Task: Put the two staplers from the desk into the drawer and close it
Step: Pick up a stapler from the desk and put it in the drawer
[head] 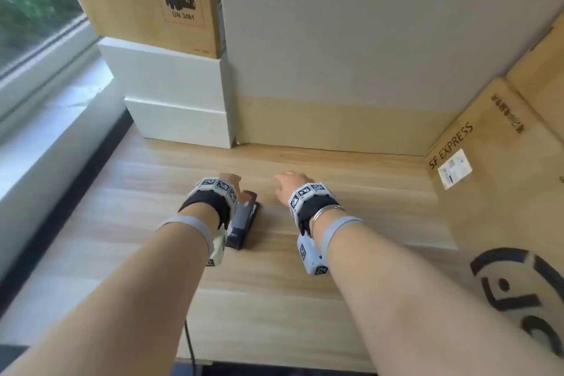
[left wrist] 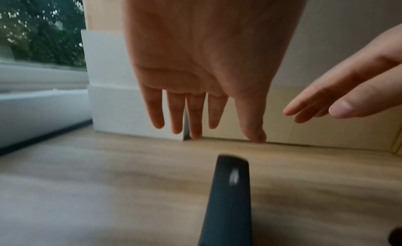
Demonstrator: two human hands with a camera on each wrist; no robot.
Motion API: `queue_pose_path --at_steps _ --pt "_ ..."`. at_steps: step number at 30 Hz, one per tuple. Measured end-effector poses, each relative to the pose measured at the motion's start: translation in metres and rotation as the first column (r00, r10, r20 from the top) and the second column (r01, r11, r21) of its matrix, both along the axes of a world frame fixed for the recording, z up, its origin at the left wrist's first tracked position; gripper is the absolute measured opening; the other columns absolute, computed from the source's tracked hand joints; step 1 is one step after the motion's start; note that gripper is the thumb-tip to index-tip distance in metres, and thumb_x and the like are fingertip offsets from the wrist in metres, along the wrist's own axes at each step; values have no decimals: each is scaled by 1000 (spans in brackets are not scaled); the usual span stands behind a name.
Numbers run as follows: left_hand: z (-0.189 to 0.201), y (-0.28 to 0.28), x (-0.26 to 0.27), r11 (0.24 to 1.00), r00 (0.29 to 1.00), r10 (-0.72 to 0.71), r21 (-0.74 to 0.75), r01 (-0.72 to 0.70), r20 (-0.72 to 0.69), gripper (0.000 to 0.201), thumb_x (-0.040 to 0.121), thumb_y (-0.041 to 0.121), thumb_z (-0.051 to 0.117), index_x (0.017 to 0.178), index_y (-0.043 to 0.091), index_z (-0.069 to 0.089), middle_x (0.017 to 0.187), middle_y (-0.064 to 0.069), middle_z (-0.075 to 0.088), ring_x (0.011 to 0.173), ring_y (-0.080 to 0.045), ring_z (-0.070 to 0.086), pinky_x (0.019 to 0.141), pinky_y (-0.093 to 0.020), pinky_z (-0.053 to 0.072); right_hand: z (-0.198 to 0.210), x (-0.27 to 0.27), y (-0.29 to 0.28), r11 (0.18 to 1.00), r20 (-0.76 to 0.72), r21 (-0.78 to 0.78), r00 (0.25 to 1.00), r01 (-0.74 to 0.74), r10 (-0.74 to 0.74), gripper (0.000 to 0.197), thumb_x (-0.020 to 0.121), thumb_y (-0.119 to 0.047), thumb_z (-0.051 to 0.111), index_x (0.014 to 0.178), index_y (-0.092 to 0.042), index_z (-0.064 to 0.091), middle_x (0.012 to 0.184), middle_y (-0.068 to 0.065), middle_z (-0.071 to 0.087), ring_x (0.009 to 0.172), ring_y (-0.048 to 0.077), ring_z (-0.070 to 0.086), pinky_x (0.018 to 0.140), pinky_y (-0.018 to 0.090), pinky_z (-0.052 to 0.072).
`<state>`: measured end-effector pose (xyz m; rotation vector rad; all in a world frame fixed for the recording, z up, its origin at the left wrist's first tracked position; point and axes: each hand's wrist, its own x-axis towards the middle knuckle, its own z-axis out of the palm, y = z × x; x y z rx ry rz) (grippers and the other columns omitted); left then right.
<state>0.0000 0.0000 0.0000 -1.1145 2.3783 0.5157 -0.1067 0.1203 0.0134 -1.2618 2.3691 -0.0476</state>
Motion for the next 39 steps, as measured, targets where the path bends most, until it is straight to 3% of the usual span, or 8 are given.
queue_pose_path --at_steps 2,4,7,13,23,28,32,39 --pt "-17 5 5 997 999 49 55 -49 -3 64 80 49 61 133 16 47 135 -9 54 123 -29 53 104 -40 43 -15 6 5 997 33 73 999 8 -10 45 95 -22 40 140 -19 45 145 6 48 133 32 44 108 44 41" --pt "-32 16 11 986 994 109 131 -107 -8 51 82 43 64 120 14 49 120 -11 56 113 -27 55 94 -36 44 -36 13 13 993 47 117 999 10 -16 45 97 -23 39 143 -20 41 149 5 44 137 31 38 110 44 39" --pt "-52 32 13 966 971 227 147 -214 -76 69 79 31 71 133 7 36 127 -17 58 115 -34 57 91 -42 47 -59 18 19 989 53 148 998 6 -14 47 98 -20 38 145 -22 37 149 4 43 137 30 37 110 43 38" --pt "-81 50 15 927 890 375 107 -359 -260 48 82 3 54 124 8 31 105 -25 65 93 -40 65 66 -41 46 -92 24 24 983 59 185 998 23 -35 44 96 -18 42 141 -19 42 145 7 47 134 30 41 106 42 41" --pt "-83 42 36 926 861 376 92 -367 -342 43 82 3 55 120 5 35 110 -25 61 96 -42 62 66 -39 42 -111 36 25 983 59 184 998 21 -33 46 93 -16 44 139 -17 44 142 9 47 132 30 42 108 43 41" --pt "-69 30 77 907 836 413 87 -411 -360 48 80 4 59 121 4 35 111 -26 60 99 -42 61 73 -44 48 -108 55 14 987 63 161 998 -31 21 47 94 -18 44 141 -19 42 142 9 46 133 30 40 107 43 41" --pt "-61 29 113 870 797 466 36 -491 -385 45 79 4 59 117 5 35 100 -24 61 93 -42 62 66 -39 43 -110 76 6 989 75 114 994 -92 84 49 94 -18 44 143 -20 39 144 8 44 134 30 39 109 42 39" --pt "-49 42 195 782 745 568 -52 -621 -350 51 78 9 63 121 9 35 94 -18 59 92 -41 62 65 -36 39 -124 124 5 971 85 81 972 -227 220 51 93 -14 43 143 -20 40 149 6 40 140 26 31 113 38 29"
